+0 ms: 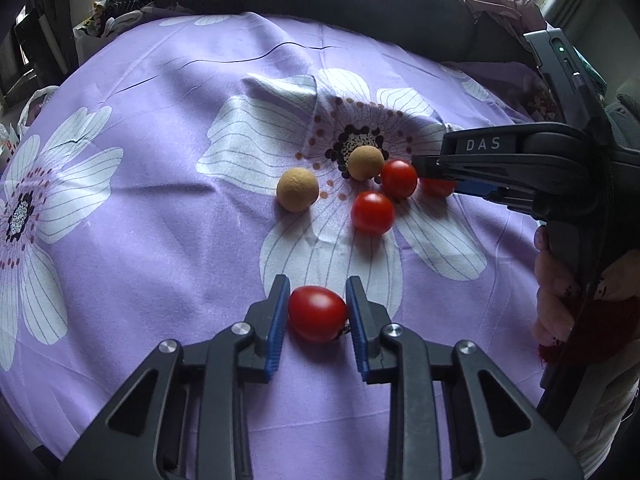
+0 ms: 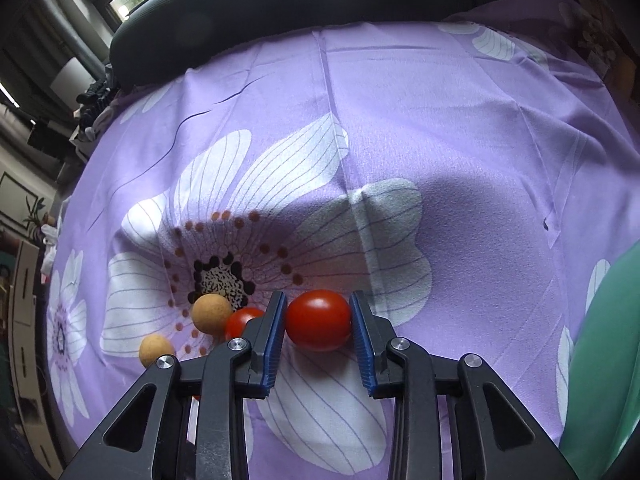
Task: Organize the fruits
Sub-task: 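Close the right gripper on the red tomato and lift it, then carry the red tomato with the right gripper over the green bowl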
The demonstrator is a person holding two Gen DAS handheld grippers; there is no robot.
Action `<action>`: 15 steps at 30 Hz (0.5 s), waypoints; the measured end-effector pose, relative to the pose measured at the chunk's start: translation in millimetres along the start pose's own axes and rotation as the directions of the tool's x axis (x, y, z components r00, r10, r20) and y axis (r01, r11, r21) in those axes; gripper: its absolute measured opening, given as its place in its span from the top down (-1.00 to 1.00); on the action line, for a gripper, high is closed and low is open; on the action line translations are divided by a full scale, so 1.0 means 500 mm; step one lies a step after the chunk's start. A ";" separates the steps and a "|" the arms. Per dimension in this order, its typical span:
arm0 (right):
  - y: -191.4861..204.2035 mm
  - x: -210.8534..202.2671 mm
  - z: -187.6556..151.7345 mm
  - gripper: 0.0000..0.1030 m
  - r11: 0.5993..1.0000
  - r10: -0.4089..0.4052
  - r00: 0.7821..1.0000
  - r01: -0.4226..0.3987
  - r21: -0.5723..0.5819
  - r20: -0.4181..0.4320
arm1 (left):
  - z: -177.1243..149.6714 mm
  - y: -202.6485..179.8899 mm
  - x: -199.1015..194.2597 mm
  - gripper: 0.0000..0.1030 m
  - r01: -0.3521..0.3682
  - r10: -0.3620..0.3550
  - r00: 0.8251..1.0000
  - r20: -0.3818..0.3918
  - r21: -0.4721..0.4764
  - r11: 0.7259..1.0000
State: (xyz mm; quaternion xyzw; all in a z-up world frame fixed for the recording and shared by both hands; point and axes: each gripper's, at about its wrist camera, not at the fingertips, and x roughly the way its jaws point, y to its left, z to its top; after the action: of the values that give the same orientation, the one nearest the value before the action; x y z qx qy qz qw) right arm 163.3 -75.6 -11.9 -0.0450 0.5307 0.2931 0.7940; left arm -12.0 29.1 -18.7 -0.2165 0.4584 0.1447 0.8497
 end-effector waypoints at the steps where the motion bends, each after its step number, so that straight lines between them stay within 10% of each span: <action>1: -0.001 -0.002 -0.002 0.35 1.000 0.004 1.000 -0.004 0.003 0.002 | 0.000 0.001 -0.001 0.46 0.003 -0.003 1.000 0.004 -0.009 1.000; 15: -0.064 -0.182 -0.047 0.35 0.997 0.072 0.982 -0.069 -0.019 0.174 | 0.024 -0.109 -0.096 0.46 0.084 -0.091 0.988 0.124 0.063 0.994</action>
State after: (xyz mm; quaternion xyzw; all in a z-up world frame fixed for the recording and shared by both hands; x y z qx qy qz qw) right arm 136.8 -149.0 49.3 -0.0052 0.4584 0.3271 0.8264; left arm -5.2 -14.3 40.1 -0.2022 0.3975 0.1073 0.8886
